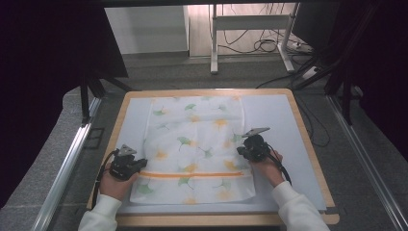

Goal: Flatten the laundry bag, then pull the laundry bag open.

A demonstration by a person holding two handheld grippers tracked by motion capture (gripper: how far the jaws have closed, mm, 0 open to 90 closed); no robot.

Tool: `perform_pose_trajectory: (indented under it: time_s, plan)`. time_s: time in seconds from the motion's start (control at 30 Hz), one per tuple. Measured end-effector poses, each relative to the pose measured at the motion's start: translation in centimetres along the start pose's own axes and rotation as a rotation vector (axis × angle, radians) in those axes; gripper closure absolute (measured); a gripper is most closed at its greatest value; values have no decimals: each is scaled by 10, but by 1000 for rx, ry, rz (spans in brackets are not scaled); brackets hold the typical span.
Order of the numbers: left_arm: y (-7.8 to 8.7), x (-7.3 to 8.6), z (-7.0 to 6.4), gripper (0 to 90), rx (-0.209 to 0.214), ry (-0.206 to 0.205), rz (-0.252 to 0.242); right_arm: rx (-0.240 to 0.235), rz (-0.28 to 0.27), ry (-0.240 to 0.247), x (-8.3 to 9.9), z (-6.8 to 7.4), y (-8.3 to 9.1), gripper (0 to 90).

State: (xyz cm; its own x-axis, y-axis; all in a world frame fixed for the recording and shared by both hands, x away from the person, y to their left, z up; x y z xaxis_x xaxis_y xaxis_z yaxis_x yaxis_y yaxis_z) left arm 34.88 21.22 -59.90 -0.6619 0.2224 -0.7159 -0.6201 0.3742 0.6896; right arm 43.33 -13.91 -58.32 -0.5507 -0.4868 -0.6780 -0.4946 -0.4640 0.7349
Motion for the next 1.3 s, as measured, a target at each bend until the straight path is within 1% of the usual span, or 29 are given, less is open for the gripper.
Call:
perform_pose_trajectory:
  time_s: [0.1,0.17,0.23,0.27,0.3,0.33,0.4,0.43,0.47,0.5,0.57,0.6,0.63,0.77,0.83,0.87,0.9,0.93,0.97,1.07,1.13,1.2,1.3]
  plan:
    - [-2,1,1,878,-7,-6,2,0,2,1,1,-1,0,887]
    - [-4,1,2,857,-15,-12,2,2,4,-2,2,-2,0,884]
    - [-3,-1,1,808,-11,-9,-17,1,3,-2,3,-2,2,878]
    - [-2,-2,1,765,-9,-20,-27,6,-2,1,3,-3,4,863]
    - [0,-4,2,718,-24,-23,-39,10,-7,2,4,-4,5,809]
    - [2,-6,2,663,-38,-23,-57,15,-12,4,4,-4,7,728]
    - [10,-12,1,539,-55,-11,-104,29,-32,7,3,-5,12,619]
    - [13,-15,1,510,-59,-8,-119,37,-48,5,2,-7,16,559]
    - [16,-17,-1,492,-54,-6,-136,41,-55,2,1,-7,18,511]
    - [19,-20,-3,479,-47,-5,-150,47,-65,0,0,-8,22,482]
    - [21,-23,-10,421,-41,-11,-157,31,-78,1,-1,-8,29,433]
    - [22,-26,-16,388,-33,-14,-163,25,-86,-1,-1,-8,32,403]
    - [23,-27,-20,358,-27,-18,-166,18,-95,-6,-1,-7,36,395]
    - [24,-36,-42,302,9,-55,-171,-15,-109,2,4,-2,47,402]
    - [25,-41,-52,291,33,-64,-180,-9,-132,20,5,-1,53,425]
    - [25,-42,-55,291,36,-69,-182,-9,-143,26,6,0,56,427]
    - [25,-43,-57,291,39,-70,-182,-13,-154,28,7,1,59,446]
    - [25,-43,-59,291,46,-68,-177,-15,-165,30,8,3,61,484]
    - [24,-43,-60,291,51,-65,-175,-25,-178,31,8,5,64,499]
    - [24,-45,-62,277,60,-65,-179,-68,-168,30,15,12,70,509]
    - [23,-47,-65,268,70,-62,-186,-76,-157,29,21,15,72,526]
    - [22,-50,-67,265,73,-68,-193,-86,-143,23,26,17,75,543]
    - [17,-54,-75,286,95,-91,-183,-88,-128,9,31,19,79,630]
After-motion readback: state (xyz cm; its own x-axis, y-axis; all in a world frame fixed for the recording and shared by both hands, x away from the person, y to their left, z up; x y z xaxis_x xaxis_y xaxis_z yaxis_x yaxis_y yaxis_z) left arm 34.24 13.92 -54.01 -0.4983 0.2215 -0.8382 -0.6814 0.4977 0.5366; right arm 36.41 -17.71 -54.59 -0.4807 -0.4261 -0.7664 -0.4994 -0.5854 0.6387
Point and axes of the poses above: each handheld gripper's, and its own axes: y roughly backward along the jaws, x roughly out of its underside, z roughly to its left, the point moved 10 cm from there along -y, roughly forward along the jaws, and after that the axes turned 3 degrees about -z, right-handed, at the moved point
